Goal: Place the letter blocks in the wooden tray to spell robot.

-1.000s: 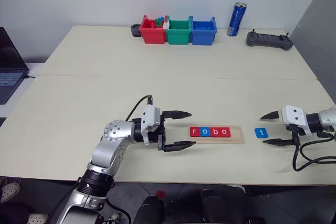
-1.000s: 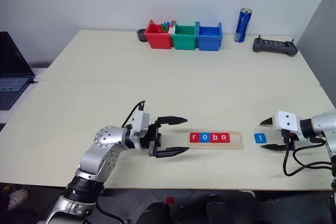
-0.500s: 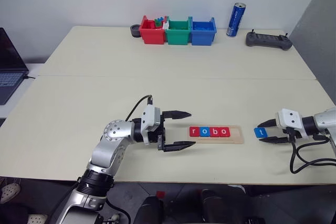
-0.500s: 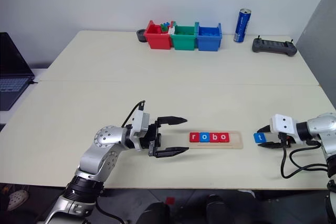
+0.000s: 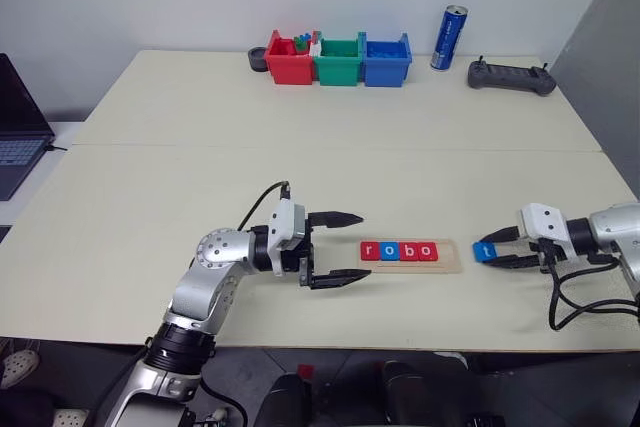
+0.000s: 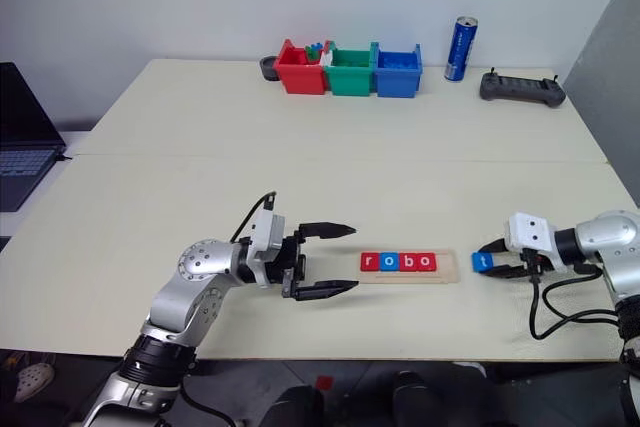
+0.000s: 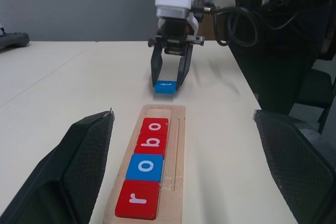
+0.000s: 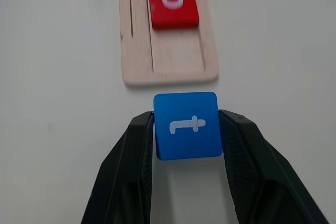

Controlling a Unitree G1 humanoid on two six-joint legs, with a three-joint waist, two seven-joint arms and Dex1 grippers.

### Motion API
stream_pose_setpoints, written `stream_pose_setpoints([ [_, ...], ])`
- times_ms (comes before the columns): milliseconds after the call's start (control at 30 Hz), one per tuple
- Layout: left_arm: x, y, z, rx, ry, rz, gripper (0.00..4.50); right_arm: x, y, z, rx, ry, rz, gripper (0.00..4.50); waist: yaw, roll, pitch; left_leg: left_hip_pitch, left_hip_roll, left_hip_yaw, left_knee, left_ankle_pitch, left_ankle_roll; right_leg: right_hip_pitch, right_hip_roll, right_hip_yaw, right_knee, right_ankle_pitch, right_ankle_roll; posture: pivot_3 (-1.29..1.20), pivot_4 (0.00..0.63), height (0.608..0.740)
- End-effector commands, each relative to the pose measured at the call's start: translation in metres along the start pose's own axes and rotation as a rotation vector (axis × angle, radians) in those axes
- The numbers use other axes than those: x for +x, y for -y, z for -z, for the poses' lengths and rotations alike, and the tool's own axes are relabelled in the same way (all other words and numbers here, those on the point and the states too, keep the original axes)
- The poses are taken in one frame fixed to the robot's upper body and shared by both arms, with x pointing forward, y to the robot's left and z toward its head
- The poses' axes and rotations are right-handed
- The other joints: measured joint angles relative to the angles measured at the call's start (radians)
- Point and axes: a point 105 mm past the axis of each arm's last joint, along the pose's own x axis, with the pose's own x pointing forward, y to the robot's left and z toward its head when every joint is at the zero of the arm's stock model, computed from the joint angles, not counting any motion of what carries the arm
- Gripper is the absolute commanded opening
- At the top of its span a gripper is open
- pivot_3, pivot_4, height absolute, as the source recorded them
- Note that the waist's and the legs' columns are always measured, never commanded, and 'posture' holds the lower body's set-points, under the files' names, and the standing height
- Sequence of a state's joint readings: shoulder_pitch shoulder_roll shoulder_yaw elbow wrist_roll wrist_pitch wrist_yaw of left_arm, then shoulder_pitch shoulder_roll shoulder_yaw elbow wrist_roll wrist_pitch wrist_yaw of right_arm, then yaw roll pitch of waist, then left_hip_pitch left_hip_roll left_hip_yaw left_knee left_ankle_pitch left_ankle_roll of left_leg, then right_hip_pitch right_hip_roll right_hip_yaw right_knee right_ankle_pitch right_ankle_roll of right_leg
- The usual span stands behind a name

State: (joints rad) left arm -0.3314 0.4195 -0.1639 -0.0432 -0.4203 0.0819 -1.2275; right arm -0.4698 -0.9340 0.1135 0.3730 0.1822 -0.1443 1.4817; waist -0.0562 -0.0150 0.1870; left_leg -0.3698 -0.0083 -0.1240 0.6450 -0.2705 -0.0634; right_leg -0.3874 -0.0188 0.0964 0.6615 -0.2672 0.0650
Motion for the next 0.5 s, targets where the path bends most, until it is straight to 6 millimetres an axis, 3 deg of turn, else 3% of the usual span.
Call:
stream_pose_setpoints([
  [33, -0.001, 0.0, -0.009, 0.039, 0.017, -0.007, 4.5, 0.004, -0.001, -0.015, 0.008, 0.054, 0.018, 1.47, 0.003, 0.0, 0.0, 0.0, 0.0, 0.0, 0.0, 0.0, 0.0, 0.0, 0.0, 0.0, 0.0, 0.0, 0.0, 0.0, 0.15, 0.74],
  [500, -0.002, 0.0, -0.009, 0.038, 0.01, -0.009, 4.5, 0.029, -0.003, -0.019, -0.01, 0.041, 0.009, 1.47, 0.005, 0.0, 0.0, 0.0, 0.0, 0.0, 0.0, 0.0, 0.0, 0.0, 0.0, 0.0, 0.0, 0.0, 0.0, 0.0, 0.15, 0.74],
])
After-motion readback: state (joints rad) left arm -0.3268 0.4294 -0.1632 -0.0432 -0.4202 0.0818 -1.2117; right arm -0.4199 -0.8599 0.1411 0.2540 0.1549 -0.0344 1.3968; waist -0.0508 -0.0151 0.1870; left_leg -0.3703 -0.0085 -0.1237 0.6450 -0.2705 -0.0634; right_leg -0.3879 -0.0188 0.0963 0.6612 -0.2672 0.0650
